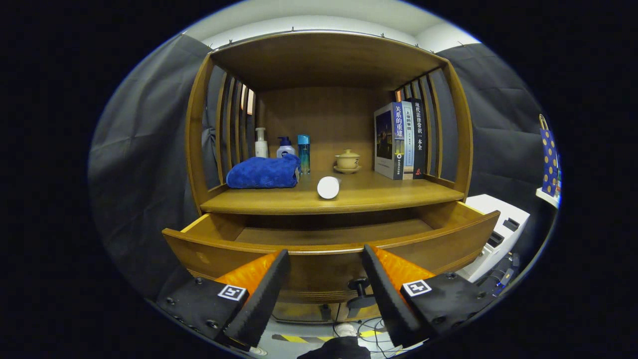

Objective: Pull open the drawer, take out the items inside it, and place them on the countertop above the cabinet.

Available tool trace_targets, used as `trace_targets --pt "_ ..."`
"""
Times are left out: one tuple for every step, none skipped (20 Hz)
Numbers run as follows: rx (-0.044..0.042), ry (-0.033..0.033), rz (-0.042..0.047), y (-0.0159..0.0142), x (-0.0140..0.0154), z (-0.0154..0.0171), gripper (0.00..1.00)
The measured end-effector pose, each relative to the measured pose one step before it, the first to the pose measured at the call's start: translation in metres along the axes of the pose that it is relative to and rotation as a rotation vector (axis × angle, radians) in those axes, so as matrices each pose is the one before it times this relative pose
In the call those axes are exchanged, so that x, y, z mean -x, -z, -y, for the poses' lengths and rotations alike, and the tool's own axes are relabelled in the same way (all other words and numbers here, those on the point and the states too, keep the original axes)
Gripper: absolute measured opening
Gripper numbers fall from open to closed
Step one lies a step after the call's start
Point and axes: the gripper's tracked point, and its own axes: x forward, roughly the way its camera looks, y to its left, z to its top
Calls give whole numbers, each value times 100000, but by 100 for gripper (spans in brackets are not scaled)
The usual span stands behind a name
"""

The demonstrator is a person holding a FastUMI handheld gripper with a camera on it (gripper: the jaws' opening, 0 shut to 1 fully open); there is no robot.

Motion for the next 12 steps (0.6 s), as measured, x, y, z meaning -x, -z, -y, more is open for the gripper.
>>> trace_targets --pt "-1109 -72 -34 -62 -387 -34 98" --pt "-592 -19 -549 -17 -264 -20 98" --pt "-625 97 -252 -59 -249 28 98" --pt "-384 -9 -332 -89 -373 -41 98" --pt "343 -132 -414 -121 -264 60 98" --pt "366 -77 -371 -37 -316 6 98" --pt "606 -83 -409 -95 -343 70 98" --pt "571 14 -492 -24 -275 -49 98" --pt "274 168 214 -74 -98 36 98" --pt "587 103 976 -257 -178 -122 98" --pt "1857 -278 168 -19 -263 -23 98" --pt "1447 -80 -99 -107 -250 92 98"
